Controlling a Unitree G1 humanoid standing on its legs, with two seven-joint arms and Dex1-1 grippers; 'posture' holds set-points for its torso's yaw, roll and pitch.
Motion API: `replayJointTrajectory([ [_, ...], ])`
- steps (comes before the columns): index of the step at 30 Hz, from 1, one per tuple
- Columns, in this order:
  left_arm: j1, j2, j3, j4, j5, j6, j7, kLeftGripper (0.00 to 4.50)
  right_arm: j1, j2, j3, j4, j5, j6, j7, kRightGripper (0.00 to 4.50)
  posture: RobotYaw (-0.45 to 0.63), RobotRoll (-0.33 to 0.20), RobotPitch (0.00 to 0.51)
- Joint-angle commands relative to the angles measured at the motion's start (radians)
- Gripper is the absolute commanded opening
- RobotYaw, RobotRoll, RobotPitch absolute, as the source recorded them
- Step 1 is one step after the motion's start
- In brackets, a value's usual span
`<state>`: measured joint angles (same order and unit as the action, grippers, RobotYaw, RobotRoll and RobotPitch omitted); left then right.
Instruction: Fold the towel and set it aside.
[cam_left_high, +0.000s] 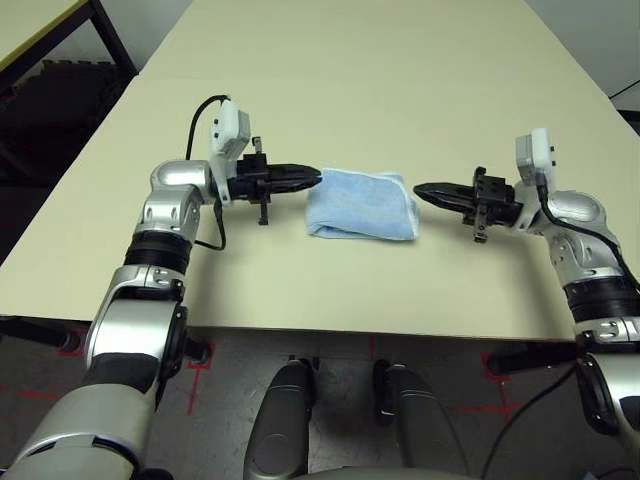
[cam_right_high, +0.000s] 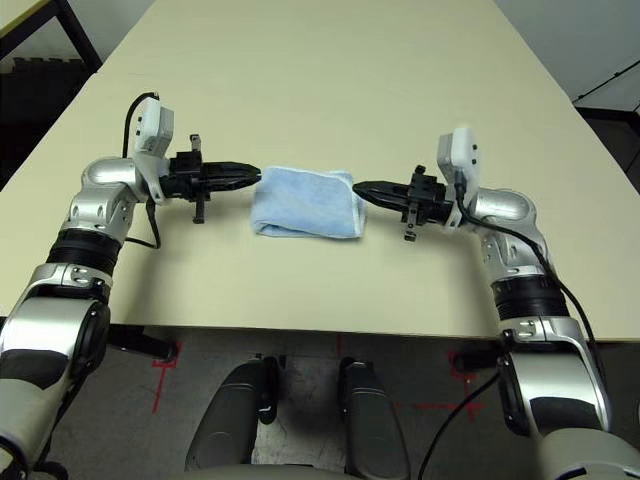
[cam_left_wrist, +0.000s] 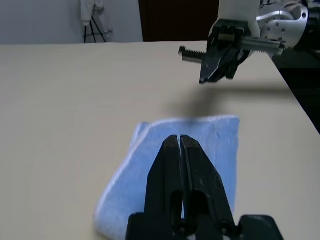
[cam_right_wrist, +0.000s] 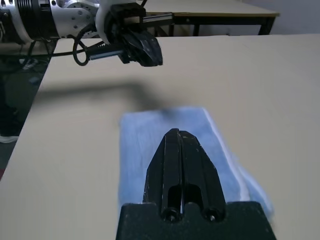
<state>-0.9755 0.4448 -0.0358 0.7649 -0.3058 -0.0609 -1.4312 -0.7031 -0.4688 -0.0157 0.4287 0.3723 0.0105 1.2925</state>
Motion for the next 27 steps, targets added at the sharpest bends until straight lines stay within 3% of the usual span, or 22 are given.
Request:
replayJointTrajectory([
  [1, 0.007, -0.028, -0.024, -0.003, 0.027, 0.008, 0.002, 0.04, -0.003, 0.004, 0.048, -0.013, -0.026, 0.044, 0.006, 0.0, 0.1, 0.0, 0.173],
  [9, 0.032, -0.06, -0.064, 0.016, 0.079, 0.014, 0.006, 0.04, -0.002, 0.008, 0.111, 0.082, -0.122, 0.013, -0.028, 0.0, 0.1, 0.0, 0.178],
  [20, -0.033, -0.073, -0.115, 0.327, 0.27, -0.112, 0.186, 0.04, -0.043, 0.073, 0.124, 0.393, -0.231, -0.163, -0.088, 0.0, 0.1, 0.0, 0.182],
  [27, -0.06, -0.048, -0.114, 0.387, 0.324, -0.15, 0.211, 0.04, -0.087, 0.086, 0.104, 0.451, -0.227, -0.218, -0.108, 0.0, 0.1, 0.0, 0.176],
])
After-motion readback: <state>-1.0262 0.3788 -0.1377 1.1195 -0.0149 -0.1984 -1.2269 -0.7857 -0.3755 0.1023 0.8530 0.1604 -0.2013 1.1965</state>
